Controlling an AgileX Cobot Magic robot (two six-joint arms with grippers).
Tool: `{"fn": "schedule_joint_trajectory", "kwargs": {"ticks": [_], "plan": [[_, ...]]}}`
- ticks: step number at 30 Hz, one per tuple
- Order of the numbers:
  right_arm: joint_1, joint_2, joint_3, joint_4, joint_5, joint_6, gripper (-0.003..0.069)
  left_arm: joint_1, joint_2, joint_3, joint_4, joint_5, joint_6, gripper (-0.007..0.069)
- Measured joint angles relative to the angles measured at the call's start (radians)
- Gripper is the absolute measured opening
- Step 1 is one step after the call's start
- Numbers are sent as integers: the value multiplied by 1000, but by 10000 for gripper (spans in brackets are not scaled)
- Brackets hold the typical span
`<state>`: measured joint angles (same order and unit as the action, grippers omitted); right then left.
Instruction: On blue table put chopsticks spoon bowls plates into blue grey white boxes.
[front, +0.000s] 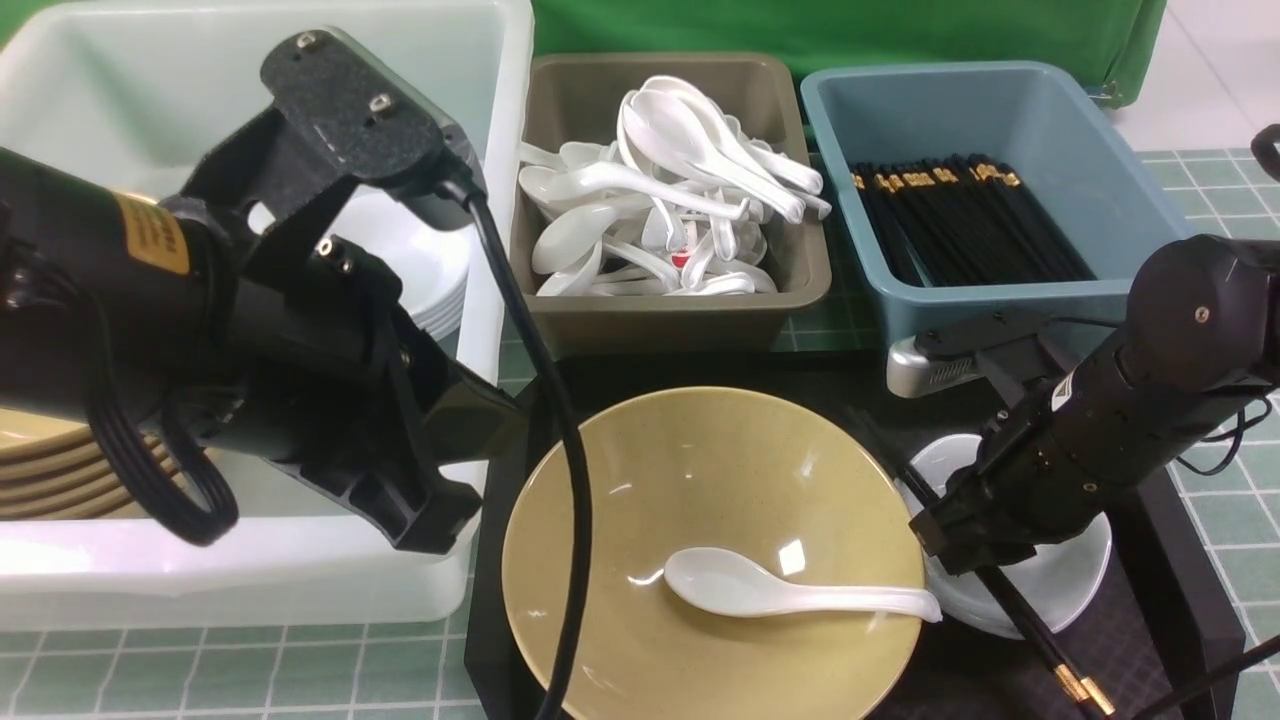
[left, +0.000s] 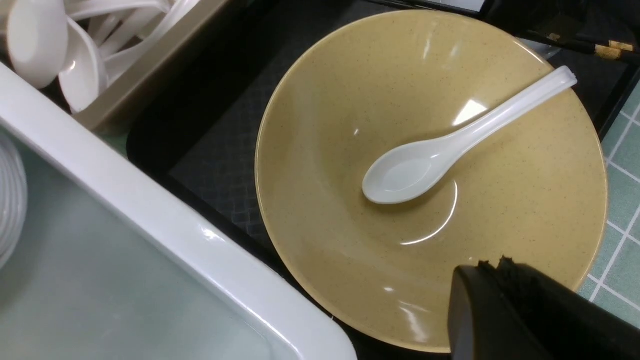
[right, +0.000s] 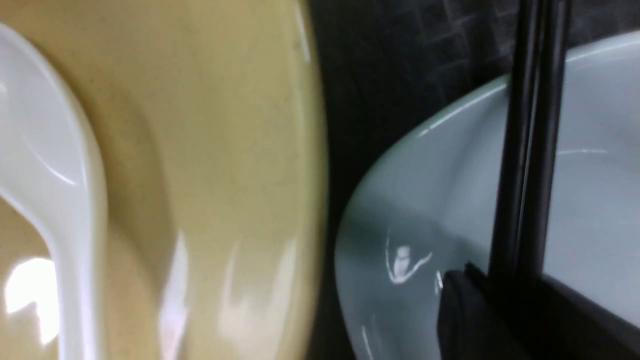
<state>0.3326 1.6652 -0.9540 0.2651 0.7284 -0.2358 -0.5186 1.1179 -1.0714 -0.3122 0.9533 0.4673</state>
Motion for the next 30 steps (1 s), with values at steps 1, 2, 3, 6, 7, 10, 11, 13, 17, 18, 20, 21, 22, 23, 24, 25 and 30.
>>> {"fn": "schedule_joint_trajectory", "kwargs": {"ticks": [1,2,3,6,7,10,11,13,17,18,20,21,22,23,24,25,30], "plan": [[0,0,0,0,2,3,152,0,0,0,0,1,0,-6],[0,0,0,0,8,3,152,0,0,0,0,1,0,-6],[0,0,0,0,11,4,152,0,0,0,0,1,0,-6],[0,-4,-8,-2,50,4,152,0,0,0,0,1,0,-6],[0,-9,-12,-6,63,4,152,0,0,0,0,1,0,-6],[0,-47,-30,-35,111,4,152,0,0,0,0,1,0,-6],[0,-73,-45,-51,134,5,152,0,0,0,1,0,0,-6],[0,-106,-68,-74,162,7,152,0,0,0,1,-3,0,-6],[-1,-183,-187,-150,216,22,152,0,28,0,-13,-76,-5,-6],[-5,-187,-223,-157,214,24,152,0,41,-2,-22,-105,-4,-6],[-23,-183,-299,-161,189,30,152,0,92,-19,-38,-159,8,-6],[-25,-181,-306,-161,185,30,152,0,98,-22,-39,-164,8,-6],[-45,-166,-360,-164,152,44,152,0,147,-60,-47,-206,18,-6],[-56,-153,-391,-165,130,53,152,0,177,-87,-48,-235,29,-6],[-81,-113,-453,-170,80,77,152,0,239,-153,-52,-274,40,-6],[-93,-97,-484,-171,53,87,152,0,279,-191,-55,-292,44,-6],[-141,42,-623,-173,-69,162,152,0,398,-363,-56,-342,68,-6]]}}
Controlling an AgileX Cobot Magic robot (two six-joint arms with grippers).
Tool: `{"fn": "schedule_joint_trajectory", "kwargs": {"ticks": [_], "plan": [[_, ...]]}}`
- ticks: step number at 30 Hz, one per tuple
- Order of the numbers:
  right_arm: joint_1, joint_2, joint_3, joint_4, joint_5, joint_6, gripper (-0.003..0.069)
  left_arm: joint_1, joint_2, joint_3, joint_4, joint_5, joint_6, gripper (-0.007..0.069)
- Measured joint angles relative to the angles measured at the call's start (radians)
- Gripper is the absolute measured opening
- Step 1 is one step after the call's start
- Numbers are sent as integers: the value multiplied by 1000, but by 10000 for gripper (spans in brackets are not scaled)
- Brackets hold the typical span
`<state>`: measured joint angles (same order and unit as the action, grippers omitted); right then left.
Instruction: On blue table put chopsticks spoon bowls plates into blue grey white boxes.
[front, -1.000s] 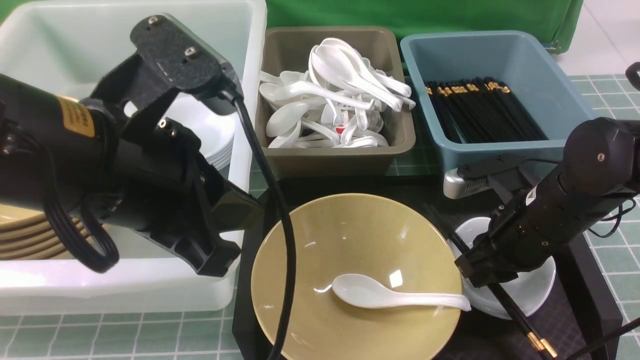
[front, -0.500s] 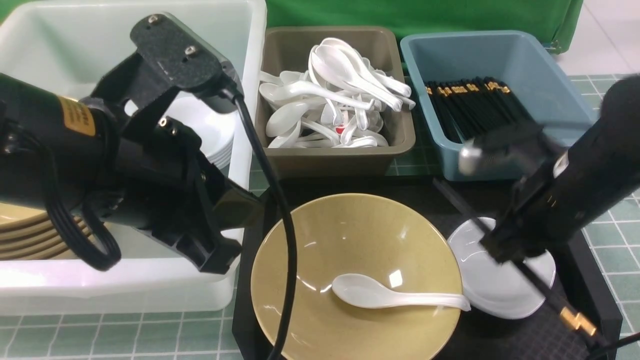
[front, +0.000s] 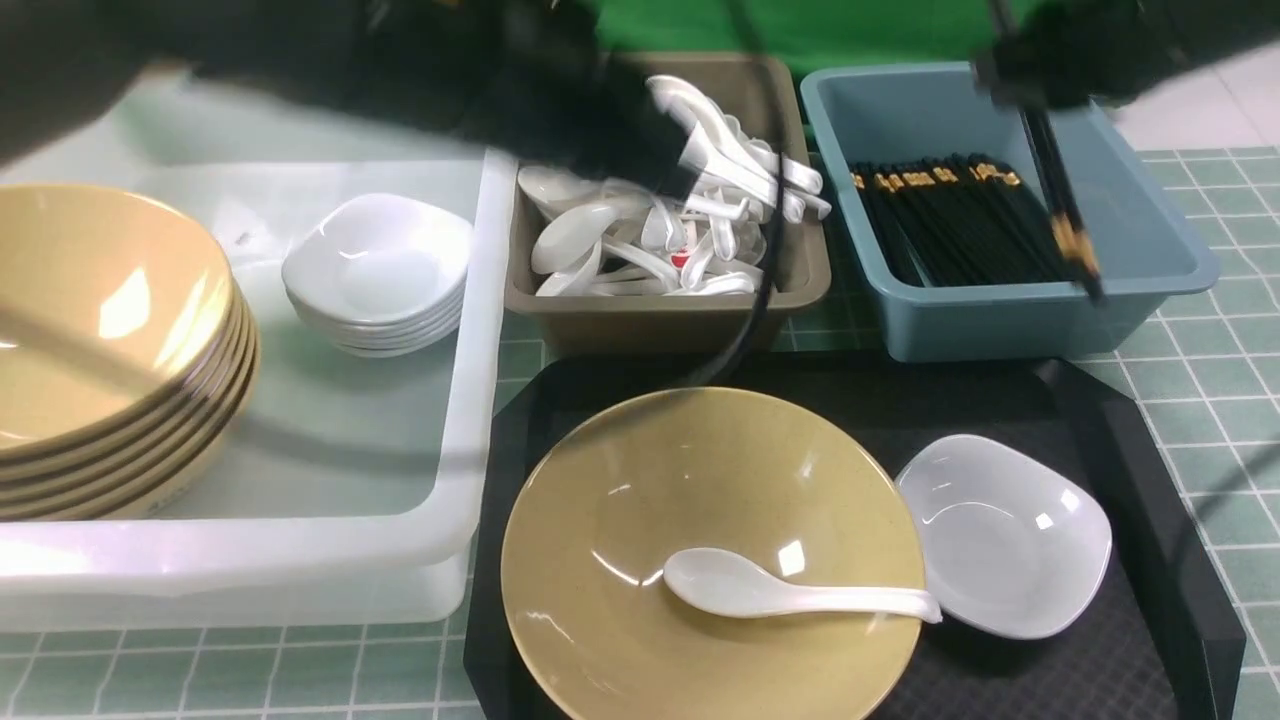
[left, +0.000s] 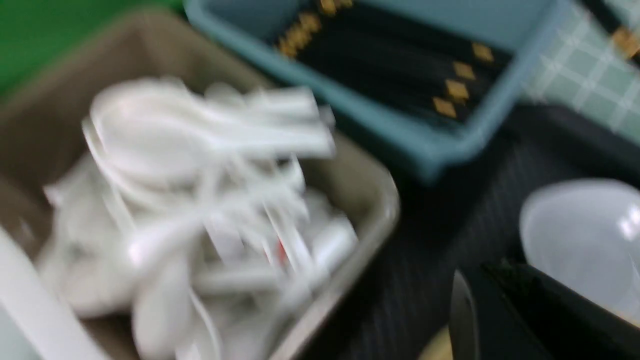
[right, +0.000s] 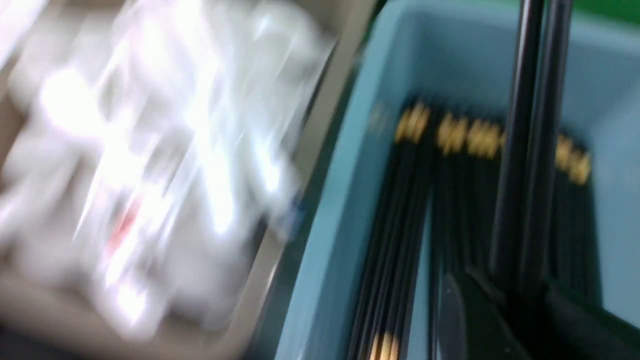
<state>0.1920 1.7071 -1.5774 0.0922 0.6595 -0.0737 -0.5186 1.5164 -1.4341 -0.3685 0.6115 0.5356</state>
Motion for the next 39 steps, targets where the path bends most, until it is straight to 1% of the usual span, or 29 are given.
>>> {"fn": "schedule_joint_trajectory", "kwargs": {"ticks": [1,4,6,9,11,13,14,15,16,18,19,20,21,22,23,26,27,28,29,30,31,32,33,35,37,39], "plan": [[-16,72,-57,0,-40,27,152,0,55,-78,-2,-9,15,-6],[-32,152,-116,0,-66,55,152,0,96,-132,-3,-12,19,-6],[-51,248,-189,0,-70,74,152,0,123,-157,-3,-13,20,-6],[-69,320,-253,0,-17,74,172,0,126,-158,7,6,20,-6],[-74,343,-280,0,36,74,212,0,117,-158,20,30,20,-6],[-80,354,-325,0,173,55,347,0,80,-158,55,108,8,-6],[-80,354,-328,0,184,44,356,0,76,-158,57,115,7,-6],[-80,344,-352,5,273,0,435,0,37,-158,74,174,-5,-6],[-80,340,-356,6,285,-7,444,0,31,-158,78,188,-8,-6],[-64,303,-373,16,422,-85,537,0,-58,-131,97,244,-15,-6],[-51,283,-376,21,469,-115,558,0,-99,-105,102,256,-17,-6],[-45,278,-376,22,478,-126,561,0,-107,-99,103,258,-17,-6],[-10,239,-377,38,543,-175,577,0,-185,-26,108,270,-17,-6],[21,209,-367,45,562,-198,579,0,-239,25,110,273,-18,-6],[26,198,-362,47,563,-201,579,0,-257,43,110,275,-19,-6],[115,120,-301,50,567,-246,577,0,-361,155,110,283,-24,-6],[192,68,-229,52,570,-273,574,0,-432,230,111,284,-26,-6],[237,48,-197,53,573,-285,573,0,-474,283,111,284,-27,-6],[256,39,-180,53,574,-298,573,0,-474,292,111,284,-27,-6],[329,12,-113,57,574,-332,572,0,-524,358,111,287,-29,-6],[329,9,-105,57,575,-337,572,0,-535,365,112,287,-29,-6],[412,-3,-33,56,576,-386,573,0,-577,430,114,287,-29,-6],[427,-3,-18,54,576,-403,573,0,-581,443,114,287,-29,-6],[496,1,57,30,576,-451,573,0,-616,507,114,288,-34,-6],[533,14,100,-6,576,-473,573,0,-625,552,114,286,-40,-6],[551,31,123,-34,576,-477,573,0,-625,574,114,282,-43,-6]]}}
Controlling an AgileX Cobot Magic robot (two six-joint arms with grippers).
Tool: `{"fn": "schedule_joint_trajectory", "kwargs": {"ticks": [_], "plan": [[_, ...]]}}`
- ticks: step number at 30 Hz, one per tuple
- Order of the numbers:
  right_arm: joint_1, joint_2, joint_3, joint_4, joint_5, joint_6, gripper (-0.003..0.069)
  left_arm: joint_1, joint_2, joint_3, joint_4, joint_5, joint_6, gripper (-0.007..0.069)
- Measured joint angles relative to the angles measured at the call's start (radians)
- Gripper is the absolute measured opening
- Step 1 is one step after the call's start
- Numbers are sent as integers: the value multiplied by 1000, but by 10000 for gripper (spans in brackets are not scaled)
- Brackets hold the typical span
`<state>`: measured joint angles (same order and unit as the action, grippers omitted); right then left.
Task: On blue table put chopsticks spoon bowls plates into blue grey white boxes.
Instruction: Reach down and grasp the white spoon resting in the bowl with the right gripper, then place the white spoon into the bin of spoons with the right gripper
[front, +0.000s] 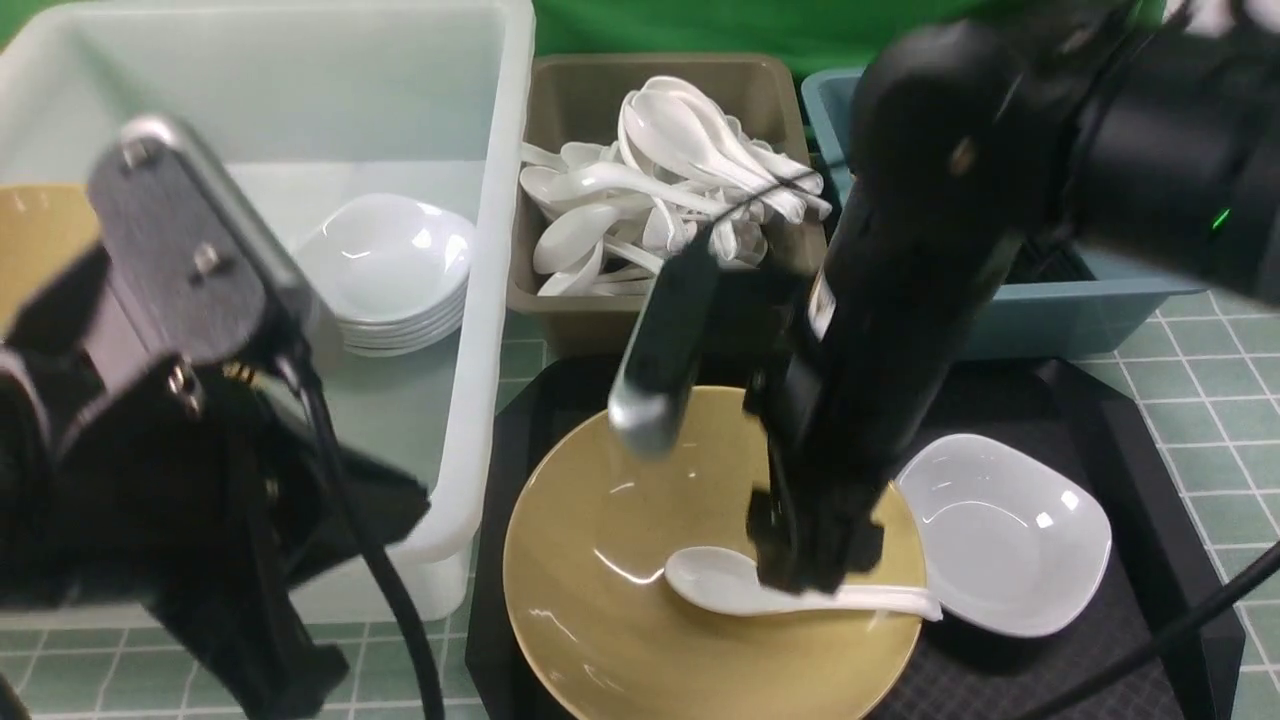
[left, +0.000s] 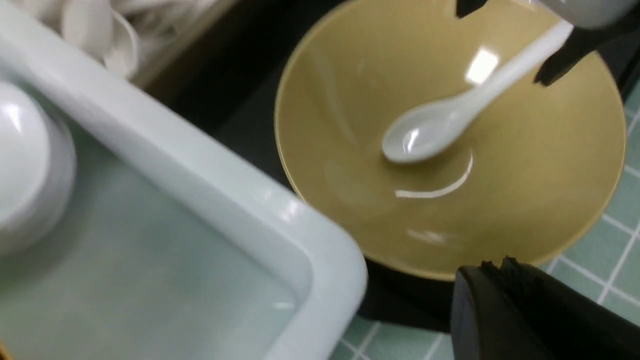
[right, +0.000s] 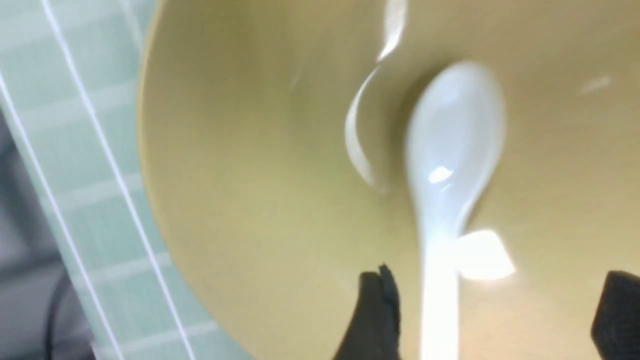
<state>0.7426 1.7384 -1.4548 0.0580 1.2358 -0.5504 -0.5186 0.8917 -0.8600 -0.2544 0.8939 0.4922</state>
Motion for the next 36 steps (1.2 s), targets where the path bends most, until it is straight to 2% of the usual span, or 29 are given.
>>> {"fn": "schedule_joint_trajectory", "kwargs": {"ticks": [11,14,19,20,21,27,31,36], "plan": [[5,176,12,-58,-23,17,568,0,7,48,-11,-123,-7,-6],[6,210,12,-64,-23,31,541,0,7,48,-12,-153,-7,-6],[7,229,9,-98,-38,80,381,0,7,48,-13,-180,-8,-6],[7,234,2,-108,-38,88,293,0,7,48,-14,-185,-8,-6],[7,235,-5,-111,-36,98,235,0,7,48,-14,-191,-8,-6],[7,238,-149,-142,-18,158,235,0,14,48,-12,-242,-8,-6],[0,236,-360,-236,-17,207,235,0,21,48,-10,-256,-8,-6],[-58,234,-528,-266,-189,302,235,0,34,48,-9,-274,-8,-6]]}}
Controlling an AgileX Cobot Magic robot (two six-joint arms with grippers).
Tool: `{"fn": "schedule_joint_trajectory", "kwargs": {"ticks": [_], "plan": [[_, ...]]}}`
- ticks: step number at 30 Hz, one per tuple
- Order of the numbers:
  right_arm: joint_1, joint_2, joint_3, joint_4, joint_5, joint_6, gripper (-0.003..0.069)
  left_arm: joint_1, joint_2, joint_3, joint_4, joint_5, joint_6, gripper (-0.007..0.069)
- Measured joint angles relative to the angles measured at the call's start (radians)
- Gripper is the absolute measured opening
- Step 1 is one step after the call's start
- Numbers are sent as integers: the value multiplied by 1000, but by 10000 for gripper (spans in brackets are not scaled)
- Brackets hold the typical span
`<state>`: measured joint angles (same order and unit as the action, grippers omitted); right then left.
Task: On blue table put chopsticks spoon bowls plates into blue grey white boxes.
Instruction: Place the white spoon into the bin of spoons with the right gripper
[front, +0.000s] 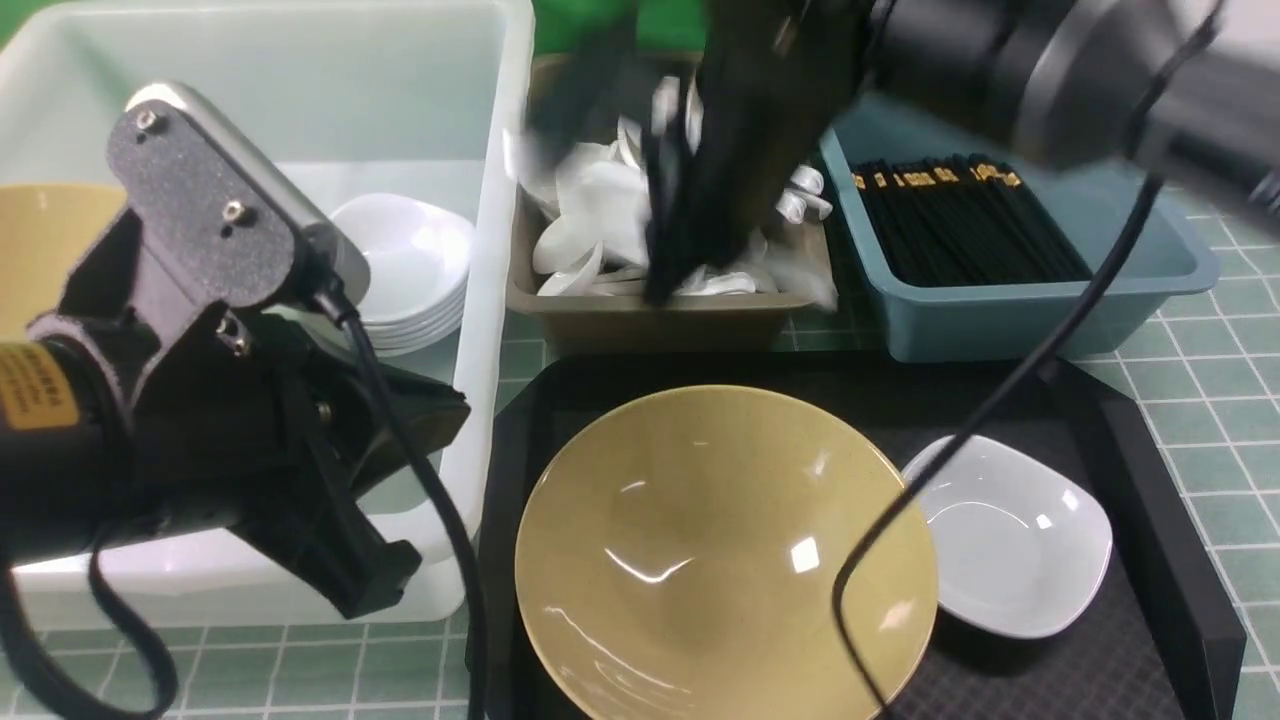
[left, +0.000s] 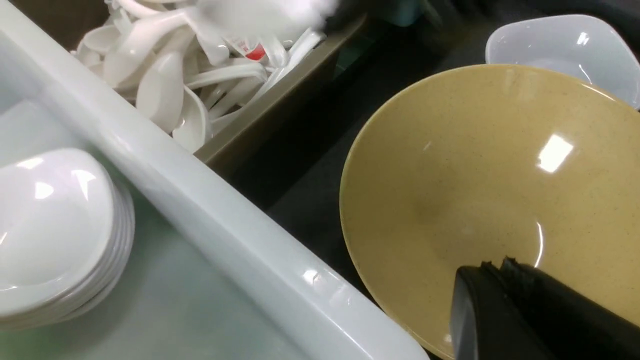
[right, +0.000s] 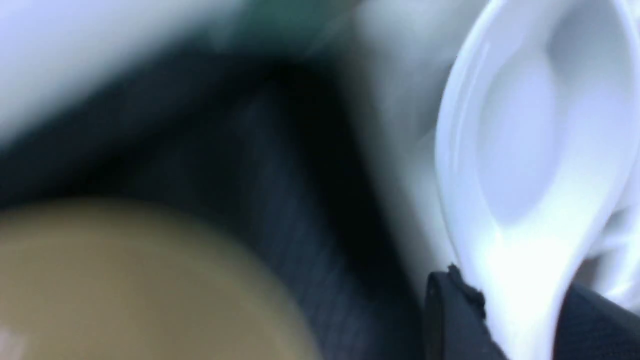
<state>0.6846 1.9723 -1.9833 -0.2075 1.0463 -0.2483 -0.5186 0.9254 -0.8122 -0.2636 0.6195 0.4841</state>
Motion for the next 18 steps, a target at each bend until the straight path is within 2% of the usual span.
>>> {"fn": "schedule_joint_trajectory", "kwargs": {"ticks": [4,7,9,10,12,13,14,16,18], "plan": [[-82,36,-72,-15,-264,121,235,0,32,0,-4,-16,0,-6],[-134,89,-76,-18,-430,161,239,0,62,0,-6,-17,-3,-6],[-158,139,-76,-18,-555,189,293,0,86,0,-6,-17,-15,-6],[-161,143,-76,-18,-566,196,302,0,89,0,-6,-17,-20,-6],[-177,183,-76,-18,-662,234,437,0,120,0,-10,-19,-49,-6],[-179,190,-76,-18,-672,239,461,0,129,0,-11,-21,-62,-6],[-183,193,-77,-18,-670,248,541,0,150,-6,-16,-20,-102,-6],[-183,190,-91,-18,-610,255,620,0,187,-36,-17,-3,-149,-6],[-183,171,-125,-18,-485,242,666,6,231,-111,-18,59,-200,-6]]}}
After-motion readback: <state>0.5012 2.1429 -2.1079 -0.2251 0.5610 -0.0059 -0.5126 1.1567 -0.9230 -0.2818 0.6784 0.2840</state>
